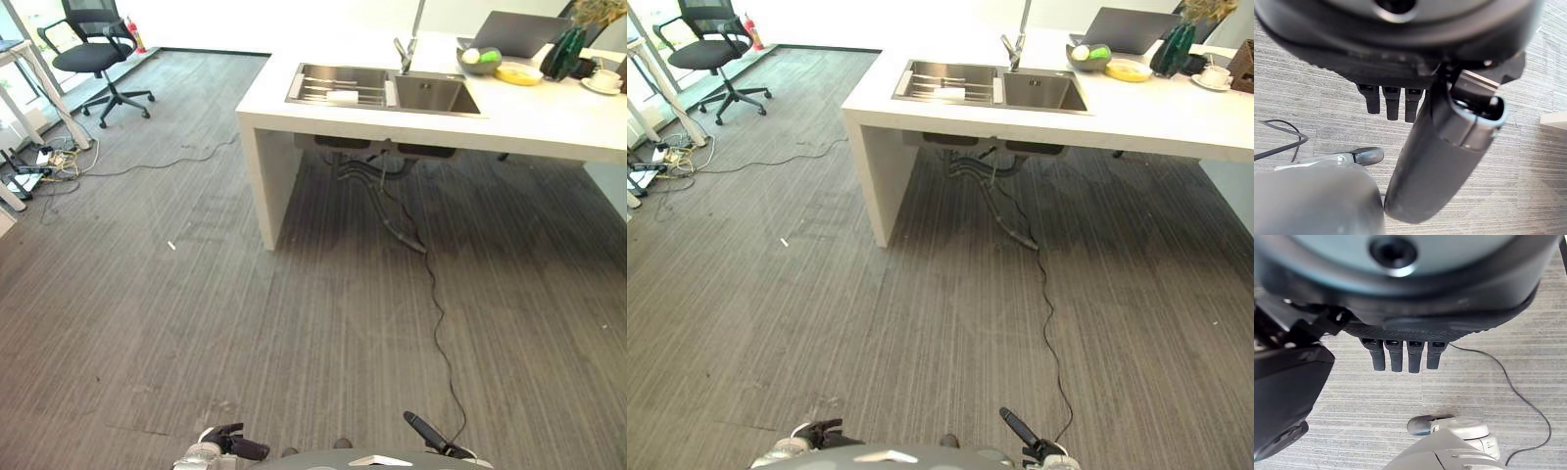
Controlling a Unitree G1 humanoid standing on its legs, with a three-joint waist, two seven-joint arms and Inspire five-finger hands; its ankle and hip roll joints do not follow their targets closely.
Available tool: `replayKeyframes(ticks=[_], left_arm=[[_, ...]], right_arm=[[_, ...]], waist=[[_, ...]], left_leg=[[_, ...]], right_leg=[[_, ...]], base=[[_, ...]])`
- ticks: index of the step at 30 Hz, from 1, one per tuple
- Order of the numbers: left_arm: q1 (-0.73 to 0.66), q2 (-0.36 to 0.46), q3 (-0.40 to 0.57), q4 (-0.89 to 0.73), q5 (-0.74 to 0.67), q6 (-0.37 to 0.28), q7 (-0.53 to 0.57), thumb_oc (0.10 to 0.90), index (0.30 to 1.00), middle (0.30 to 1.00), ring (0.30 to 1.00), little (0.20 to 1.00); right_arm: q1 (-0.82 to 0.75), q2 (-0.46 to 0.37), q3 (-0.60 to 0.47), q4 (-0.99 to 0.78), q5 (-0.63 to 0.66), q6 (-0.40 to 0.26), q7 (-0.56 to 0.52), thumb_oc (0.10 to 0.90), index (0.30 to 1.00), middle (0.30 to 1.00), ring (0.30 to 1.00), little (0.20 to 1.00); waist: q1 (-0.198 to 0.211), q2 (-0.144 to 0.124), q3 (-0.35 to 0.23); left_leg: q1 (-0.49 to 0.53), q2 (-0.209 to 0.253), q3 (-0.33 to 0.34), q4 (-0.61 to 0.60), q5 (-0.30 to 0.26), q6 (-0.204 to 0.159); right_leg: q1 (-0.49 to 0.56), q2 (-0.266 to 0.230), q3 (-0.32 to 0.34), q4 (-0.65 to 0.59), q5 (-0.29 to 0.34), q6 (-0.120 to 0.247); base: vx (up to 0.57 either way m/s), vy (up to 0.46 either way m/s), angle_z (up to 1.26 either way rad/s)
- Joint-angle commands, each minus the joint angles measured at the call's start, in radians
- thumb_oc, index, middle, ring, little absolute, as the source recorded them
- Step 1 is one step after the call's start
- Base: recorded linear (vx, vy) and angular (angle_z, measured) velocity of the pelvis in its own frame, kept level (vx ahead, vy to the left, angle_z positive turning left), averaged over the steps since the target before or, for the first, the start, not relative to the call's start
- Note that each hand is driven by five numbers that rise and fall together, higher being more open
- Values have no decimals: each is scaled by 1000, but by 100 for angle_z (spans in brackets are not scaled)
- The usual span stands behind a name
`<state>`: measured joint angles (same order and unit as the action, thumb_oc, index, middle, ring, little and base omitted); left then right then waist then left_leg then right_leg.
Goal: Place the dishes in the dishwasher.
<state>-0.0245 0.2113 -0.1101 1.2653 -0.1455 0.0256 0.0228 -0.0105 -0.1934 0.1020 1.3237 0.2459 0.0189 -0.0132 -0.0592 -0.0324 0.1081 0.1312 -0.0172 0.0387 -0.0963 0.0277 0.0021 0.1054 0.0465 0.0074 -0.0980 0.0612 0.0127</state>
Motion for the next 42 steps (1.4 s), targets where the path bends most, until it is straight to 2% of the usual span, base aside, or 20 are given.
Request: replayKeyframes(ticks=[1,5,7,8,9,11,14,17,19,20,22,24,25,26,30,31,32,33,34,42], left_arm=[[-71,11,-31,40,-5,-20,20,800,900,900,900,900],[-96,13,-40,26,-31,-25,21,800,900,900,900,900],[-96,8,-46,25,-40,-27,24,800,900,900,900,900],[-101,6,-48,27,-46,-28,25,800,900,900,900,900],[-93,-7,-46,29,-44,-32,26,800,900,900,900,900],[-78,-24,-48,25,-45,-34,28,800,900,900,900,900],[-70,-37,-61,17,-51,-36,41,800,900,900,900,900],[-83,-15,-77,-43,-28,-55,66,800,900,900,900,900],[-90,9,-68,-144,-36,-83,91,800,900,900,900,900],[-90,17,-46,-203,-88,-99,114,800,900,900,900,900],[-97,28,-2,-318,-167,-128,177,800,900,900,900,900],[-108,48,20,-587,-198,-169,253,800,900,900,900,900],[-108,70,35,-730,-174,-196,303,800,900,900,900,900],[-107,76,53,-816,-176,-216,327,800,900,900,900,900],[-190,57,155,-987,-190,-304,517,800,900,900,900,900],[-210,53,169,-1035,-186,-323,546,800,900,900,900,900],[-206,52,170,-1040,-183,-321,549,800,900,900,900,900],[-229,70,187,-1167,-69,-344,621,800,900,900,900,900],[-225,77,177,-1167,-40,-332,623,800,900,900,900,900],[-209,91,176,-1223,30,-324,647,800,900,900,900,900]], right_arm=[[-68,-47,2,20,24,-23,-16,800,900,900,900,900],[-78,-69,1,15,34,-26,-19,800,900,900,900,900],[-81,-74,7,16,31,-21,-21,800,900,900,900,900],[-86,-79,10,21,26,-20,-23,800,900,900,900,900],[-83,-88,9,28,10,-19,-27,800,900,900,900,900],[-76,-93,12,30,-7,-18,-28,800,900,900,900,900],[-84,-95,24,39,-27,-16,-40,800,900,900,900,900],[-92,-88,16,29,-23,-27,-47,800,900,900,900,900],[-95,-76,14,12,-10,-41,-54,800,900,900,900,900],[-100,-66,14,0,-2,-50,-56,800,900,900,900,900],[-106,-52,15,-27,2,-58,-61,800,900,900,900,900],[-108,-36,27,-76,-4,-68,-73,800,900,900,900,900],[-103,-25,24,-104,-3,-72,-83,800,900,900,900,900],[-102,-21,19,-113,2,-81,-89,800,900,900,900,900],[-89,-17,38,-105,13,-84,-124,800,900,900,900,900],[-80,-18,46,-102,17,-82,-132,800,900,900,900,900],[-79,-18,48,-102,17,-81,-132,800,900,900,900,900],[-32,-4,63,-91,16,-86,-143,800,900,900,900,900],[-22,-3,65,-81,19,-80,-145,800,900,900,900,900],[2,11,83,-56,10,-76,-149,800,900,900,900,900]], waist=[[10,32,10],[45,-25,78],[62,-34,90],[74,-32,91],[94,-18,72],[124,12,62],[175,20,44],[165,10,16],[172,-6,2],[171,-20,-5],[144,-14,9],[104,17,47],[95,27,64],[85,20,68],[38,30,68],[28,22,66],[23,27,68],[-12,18,51],[-19,20,45],[-28,10,4]], left_leg=[[16,27,8,45,-73,-44],[-243,9,14,535,-42,-87],[-290,-13,11,566,-33,-82],[-330,-25,33,540,-41,-71],[-376,-31,87,400,-37,-52],[-365,-36,67,230,46,-50],[-446,-45,30,112,103,-63],[-385,-59,47,99,131,-28],[-356,-60,42,90,115,-15],[-332,-66,39,83,98,-9],[-266,-46,10,70,69,-6],[-185,-5,-34,49,46,3],[-159,11,-43,44,38,6],[-125,5,-56,29,22,9],[-48,14,-118,9,-11,-6],[-36,8,-138,9,-26,-14],[-27,11,-142,9,-33,-12],[16,-4,-189,9,-84,-27],[41,1,-190,9,-113,-27],[52,3,-198,9,-119,-38]], right_leg=[[-36,-11,7,161,-149,44],[-19,-51,18,160,-134,22],[-3,-59,26,150,-133,19],[22,-62,32,123,-135,19],[81,-56,52,53,-144,29],[126,-35,83,21,-154,32],[208,-39,136,18,-201,35],[211,-43,135,82,-231,37],[166,-31,144,218,-182,70],[132,-19,151,320,-100,111],[33,21,128,550,19,167],[-95,91,74,772,38,179],[-151,99,38,834,26,171],[-195,62,12,860,-16,160],[-303,37,57,638,-111,100],[-323,15,104,508,-109,95],[-304,17,101,489,-110,96],[-335,-14,193,263,-44,113],[-341,-15,193,245,-36,124],[-294,-17,237,211,-7,115]], base=[[5,-127,-5],[-50,-209,7],[78,-99,13],[327,-13,-32],[474,20,-42],[393,73,-29],[424,42,-63],[458,58,-40],[309,-3,-45],[285,-33,-27],[286,2,-47],[337,40,26],[410,21,87],[409,2,71],[452,-95,9],[313,-102,9],[547,-209,45],[529,-168,66],[568,-254,72],[110,-74,21]])
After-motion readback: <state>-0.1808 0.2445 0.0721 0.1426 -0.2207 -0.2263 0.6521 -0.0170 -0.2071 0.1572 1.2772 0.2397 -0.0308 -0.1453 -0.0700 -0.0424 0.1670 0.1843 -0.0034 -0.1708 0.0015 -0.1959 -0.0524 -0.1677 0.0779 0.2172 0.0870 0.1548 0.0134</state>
